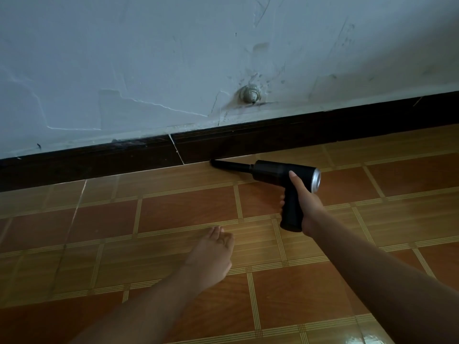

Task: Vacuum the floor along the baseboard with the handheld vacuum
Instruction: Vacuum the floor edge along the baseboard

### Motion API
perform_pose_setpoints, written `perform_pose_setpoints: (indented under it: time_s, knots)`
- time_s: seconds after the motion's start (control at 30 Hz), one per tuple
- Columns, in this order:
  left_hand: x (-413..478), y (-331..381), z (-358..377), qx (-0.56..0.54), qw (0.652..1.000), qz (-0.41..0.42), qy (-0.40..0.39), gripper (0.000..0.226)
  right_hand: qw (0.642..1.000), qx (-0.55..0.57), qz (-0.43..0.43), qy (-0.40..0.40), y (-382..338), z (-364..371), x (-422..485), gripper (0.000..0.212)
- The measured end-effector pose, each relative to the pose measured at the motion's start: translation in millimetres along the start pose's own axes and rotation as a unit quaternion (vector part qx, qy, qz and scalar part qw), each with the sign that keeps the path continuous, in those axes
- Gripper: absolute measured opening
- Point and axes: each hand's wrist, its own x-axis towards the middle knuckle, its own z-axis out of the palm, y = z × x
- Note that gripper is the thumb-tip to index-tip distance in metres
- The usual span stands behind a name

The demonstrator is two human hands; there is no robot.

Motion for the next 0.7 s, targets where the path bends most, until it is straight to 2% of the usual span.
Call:
perform_pose_setpoints:
  time_s: [0.13,0.27,0.5,0.7]
  knots:
    - [0,2,-1,-0.006,1.0,0.006,0.004,0.055,1.0,0.005,-0.007,-0.001,-6,-17,-2,0.059]
    - [0,3,-3,0.001,1.0,-0.002,-0.005,0.056,1.0,0.018,-0.01,0.014,-13,-33,-4,0.052]
    - [4,4,7,0.003,0.999,-0.002,0.049,0.064,0.999,0.039,-0.009,0.037,-18,-53,-8,0.046]
    - [1,9,-5,-0.002,1.0,-0.027,-0.006,0.06,0.997,0.053,-0.017,0.045,-23,-67,-10,0.047]
